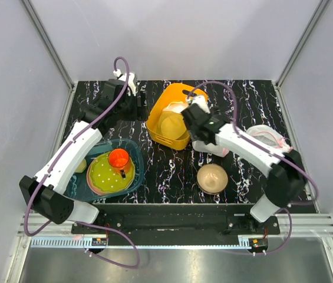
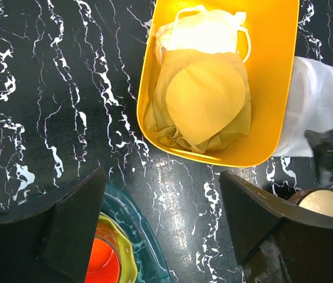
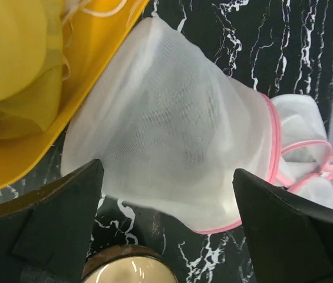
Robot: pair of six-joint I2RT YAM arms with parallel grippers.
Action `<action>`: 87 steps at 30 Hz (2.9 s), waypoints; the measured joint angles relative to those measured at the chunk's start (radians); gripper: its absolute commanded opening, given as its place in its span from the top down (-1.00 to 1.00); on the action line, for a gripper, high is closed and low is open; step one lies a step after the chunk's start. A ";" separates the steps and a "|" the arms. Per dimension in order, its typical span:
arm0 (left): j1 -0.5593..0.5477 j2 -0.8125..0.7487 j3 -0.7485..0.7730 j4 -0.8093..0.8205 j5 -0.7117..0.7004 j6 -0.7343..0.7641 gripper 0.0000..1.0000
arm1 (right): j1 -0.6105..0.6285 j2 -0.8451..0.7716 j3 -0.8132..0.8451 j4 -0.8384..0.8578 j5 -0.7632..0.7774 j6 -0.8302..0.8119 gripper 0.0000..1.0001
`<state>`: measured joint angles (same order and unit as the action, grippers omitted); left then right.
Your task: Unzip the laundry bag and remove the bra
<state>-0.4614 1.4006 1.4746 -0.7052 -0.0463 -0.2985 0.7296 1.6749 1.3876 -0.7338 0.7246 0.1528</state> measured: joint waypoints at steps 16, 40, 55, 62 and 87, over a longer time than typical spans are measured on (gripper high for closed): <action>-0.342 0.287 0.269 -0.018 -0.048 -0.024 -0.58 | -0.761 -0.659 -0.367 0.223 -0.703 0.306 -0.98; -0.444 0.463 0.391 -0.064 -0.052 -0.071 -0.57 | -0.846 -0.368 -0.596 0.642 -1.073 0.489 0.98; -0.419 0.433 0.391 -0.071 -0.117 -0.046 -0.58 | -0.840 -0.646 -0.489 0.285 -0.703 0.302 1.00; -0.339 0.365 0.378 -0.073 -0.127 -0.037 -0.59 | -0.605 -0.639 -0.251 0.132 -0.357 0.215 1.00; -0.313 0.266 0.205 -0.069 -0.137 -0.038 -0.59 | -0.704 -0.384 -0.371 0.265 -0.587 0.220 1.00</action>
<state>-0.7742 1.6669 1.6794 -0.7746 -0.1833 -0.3363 0.0254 1.2911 1.0168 -0.4690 0.1375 0.3729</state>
